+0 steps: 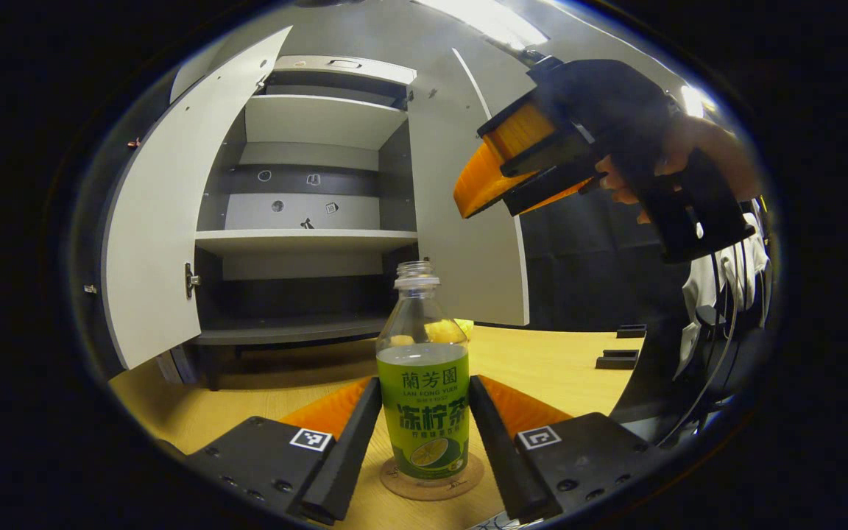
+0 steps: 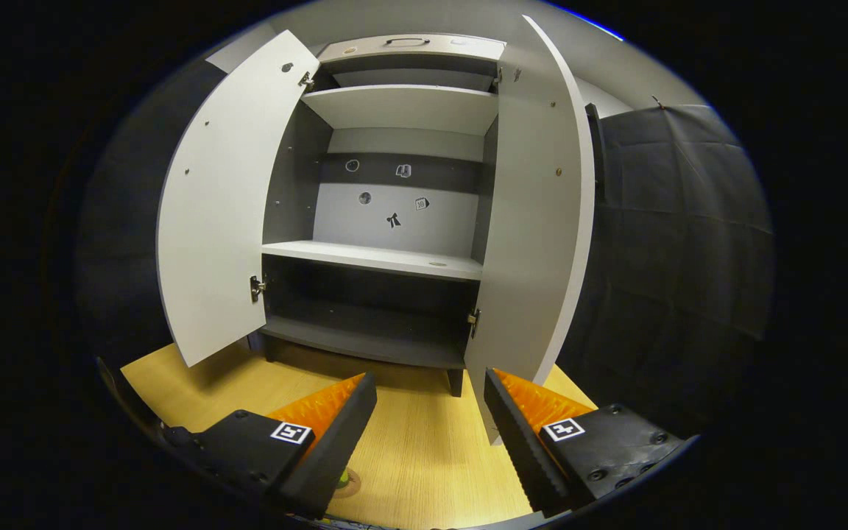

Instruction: Grasp the bottle in the cabinet with the left hand and place it on the coaster, then close the right door with the right hand and the left door with the left hand.

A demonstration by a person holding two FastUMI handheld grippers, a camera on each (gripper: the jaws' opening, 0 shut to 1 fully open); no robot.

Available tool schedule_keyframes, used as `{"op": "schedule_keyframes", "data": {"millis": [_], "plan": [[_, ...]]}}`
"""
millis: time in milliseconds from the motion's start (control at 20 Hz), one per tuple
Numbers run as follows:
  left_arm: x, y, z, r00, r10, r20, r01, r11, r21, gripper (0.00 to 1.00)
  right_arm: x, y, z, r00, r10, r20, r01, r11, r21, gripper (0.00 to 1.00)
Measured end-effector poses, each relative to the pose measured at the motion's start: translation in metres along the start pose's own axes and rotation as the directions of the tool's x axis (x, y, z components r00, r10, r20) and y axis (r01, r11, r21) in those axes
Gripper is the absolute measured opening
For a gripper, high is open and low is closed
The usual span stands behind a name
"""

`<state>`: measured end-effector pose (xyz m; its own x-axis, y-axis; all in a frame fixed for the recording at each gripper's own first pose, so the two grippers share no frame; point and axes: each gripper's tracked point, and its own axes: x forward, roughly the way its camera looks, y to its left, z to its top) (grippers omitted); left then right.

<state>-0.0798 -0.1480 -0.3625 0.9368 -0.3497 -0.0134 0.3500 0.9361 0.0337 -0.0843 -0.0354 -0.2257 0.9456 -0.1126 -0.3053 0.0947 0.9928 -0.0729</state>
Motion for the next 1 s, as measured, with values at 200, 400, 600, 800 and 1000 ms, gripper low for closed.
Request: {"op": "schedule_keyframes", "data": {"millis": [200, 400, 600, 800, 1000], "plan": [[0.000, 0.008, 0.000, 1.000, 0.024, -0.009, -0.024, 1.000, -0.005, 0.80, 0.001, 0.003, 0.000, 1.000, 0.012, -0.003, -0.012, 1.000, -0.007, 0.98], [-0.003, 0.010, 0.013, 1.000, 0.026, 0.005, -0.026, 0.999, 0.020, 0.83, 0.000, 0.003, 0.008, 1.000, 0.018, 0.009, -0.018, 1.000, -0.012, 0.98], [-0.007, 0.018, 0.046, 0.998, -0.008, 0.064, 0.004, 0.998, 0.059, 0.97, -0.002, 0.000, 0.010, 1.000, 0.018, 0.003, -0.018, 1.000, -0.014, 0.98], [-0.004, 0.018, 0.068, 0.998, -0.022, 0.061, 0.021, 1.000, 0.017, 0.95, -0.010, -0.009, 0.019, 1.000, -0.002, 0.011, 0.002, 1.000, -0.018, 0.98], [-0.009, 0.042, 0.113, 0.998, 0.001, 0.060, -0.002, 1.000, 0.028, 0.96, -0.019, -0.027, 0.048, 0.998, -0.048, 0.044, 0.048, 0.999, -0.010, 0.98]]}}
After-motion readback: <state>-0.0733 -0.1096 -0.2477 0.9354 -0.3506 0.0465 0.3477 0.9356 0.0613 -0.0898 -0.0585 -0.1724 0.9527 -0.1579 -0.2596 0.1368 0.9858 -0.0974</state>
